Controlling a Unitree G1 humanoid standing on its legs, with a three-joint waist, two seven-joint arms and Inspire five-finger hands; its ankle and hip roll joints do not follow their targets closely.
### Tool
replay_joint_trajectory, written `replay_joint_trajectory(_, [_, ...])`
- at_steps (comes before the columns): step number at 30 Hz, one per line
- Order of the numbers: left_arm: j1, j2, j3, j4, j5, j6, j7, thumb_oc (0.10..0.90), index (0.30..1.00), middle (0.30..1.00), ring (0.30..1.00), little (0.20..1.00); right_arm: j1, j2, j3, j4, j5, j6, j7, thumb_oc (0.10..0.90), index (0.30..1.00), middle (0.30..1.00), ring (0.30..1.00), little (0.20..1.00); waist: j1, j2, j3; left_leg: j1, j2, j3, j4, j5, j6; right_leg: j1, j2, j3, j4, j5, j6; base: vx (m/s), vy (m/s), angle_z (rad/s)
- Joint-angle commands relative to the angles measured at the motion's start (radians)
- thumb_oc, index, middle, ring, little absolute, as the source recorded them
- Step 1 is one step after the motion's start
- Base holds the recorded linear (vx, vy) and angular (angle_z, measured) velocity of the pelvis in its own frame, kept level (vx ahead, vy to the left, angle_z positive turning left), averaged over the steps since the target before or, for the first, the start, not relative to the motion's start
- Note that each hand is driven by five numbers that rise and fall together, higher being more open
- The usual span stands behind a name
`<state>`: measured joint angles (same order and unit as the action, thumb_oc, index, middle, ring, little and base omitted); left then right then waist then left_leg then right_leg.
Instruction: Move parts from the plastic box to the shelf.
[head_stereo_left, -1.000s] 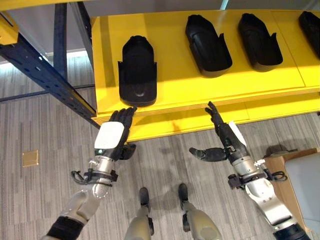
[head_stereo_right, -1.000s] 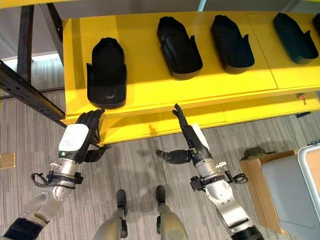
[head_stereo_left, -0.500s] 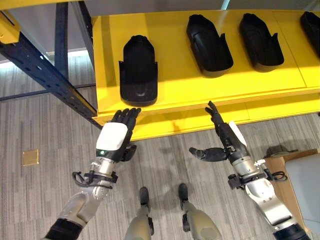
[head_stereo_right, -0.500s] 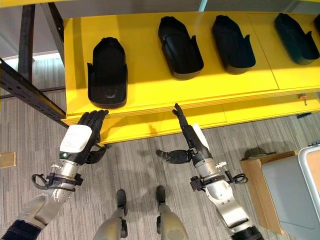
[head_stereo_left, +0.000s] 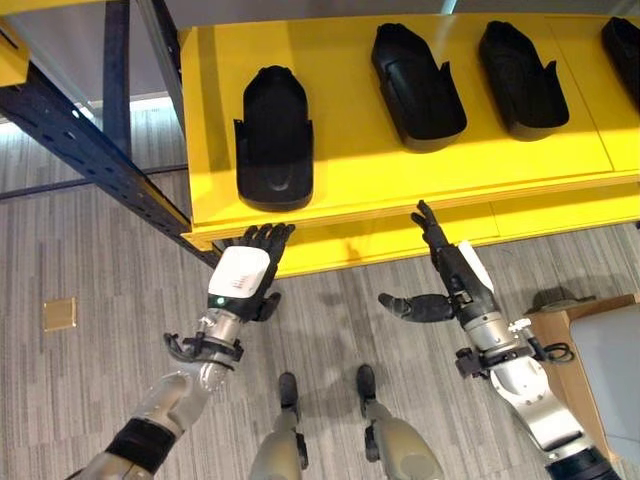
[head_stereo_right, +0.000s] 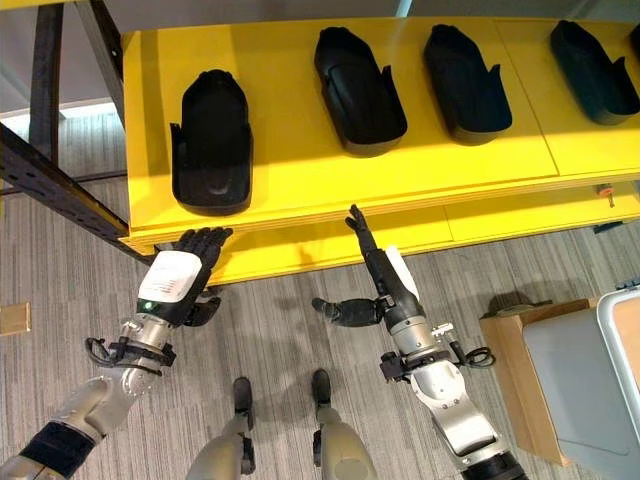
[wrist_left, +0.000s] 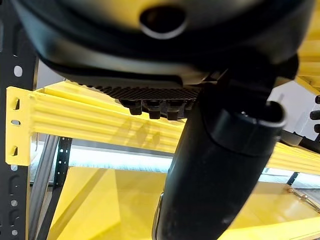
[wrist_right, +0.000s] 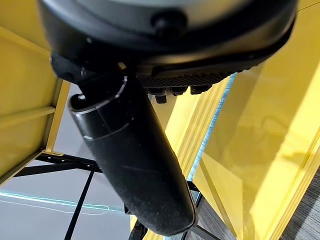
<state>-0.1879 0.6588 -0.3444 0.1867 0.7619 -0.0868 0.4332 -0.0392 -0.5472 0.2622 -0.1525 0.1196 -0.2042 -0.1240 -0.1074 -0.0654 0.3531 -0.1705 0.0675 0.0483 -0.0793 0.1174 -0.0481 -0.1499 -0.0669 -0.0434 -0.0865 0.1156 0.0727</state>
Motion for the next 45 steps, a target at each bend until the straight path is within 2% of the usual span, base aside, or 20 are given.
replay_joint_trajectory(1, [-0.111,0.011,0.025,-0.011,0.036,-0.018,0.095,0.9,1.0,1.0,1.0,1.0,-0.052,0.005,-0.024,-0.103,-0.012,-0.121,-0.041,0.9,1.0,1.0,1.0,1.0,-0.001,-0.027,-0.054,0.105,0.04,0.05,-0.008,-0.072,-0.011,0.01,-0.055,-0.031,0.042,-0.026,0.08,0.0,0.0,0.0])
replay_joint_trajectory(10, [-0.128,0.014,0.06,-0.056,0.026,-0.014,0.111,0.9,1.0,1.0,1.0,1.0,-0.048,0.002,-0.022,-0.104,-0.008,-0.111,-0.037,0.9,1.0,1.0,1.0,1.0,-0.003,-0.023,-0.061,0.115,0.04,0.052,-0.008,-0.079,-0.011,0.019,-0.055,-0.031,0.043,-0.033,0.078,0.0,0.0,0.0])
replay_joint_trajectory(18, [-0.145,0.011,0.054,-0.041,0.024,-0.011,0.114,0.9,1.0,1.0,1.0,1.0,-0.046,0.002,-0.024,-0.102,-0.005,-0.114,-0.037,0.9,1.0,1.0,1.0,1.0,-0.006,-0.024,-0.062,0.118,0.04,0.051,-0.008,-0.081,-0.011,0.019,-0.054,-0.032,0.044,-0.036,0.078,0.0,0.0,0.0])
replay_joint_trajectory(30, [-0.239,-0.012,-0.012,0.116,0.01,0.026,0.115,0.9,1.0,1.0,1.0,1.0,-0.042,-0.001,-0.005,-0.095,-0.005,-0.112,-0.036,0.9,1.0,1.0,1.0,1.0,-0.022,-0.022,-0.065,0.115,0.04,0.057,-0.008,-0.082,-0.011,0.012,-0.054,-0.027,0.045,-0.036,0.078,0.0,0.0,0.0])
replay_joint_trajectory(45, [-0.318,-0.033,-0.038,0.203,-0.017,0.054,0.127,0.9,1.0,1.0,1.0,1.0,-0.029,-0.01,0.006,-0.101,-0.001,-0.113,-0.033,0.9,1.0,1.0,1.0,1.0,-0.034,-0.03,-0.062,0.113,0.045,0.066,-0.008,-0.079,-0.015,0.007,-0.05,-0.02,0.041,-0.032,0.077,0.0,0.0,0.0])
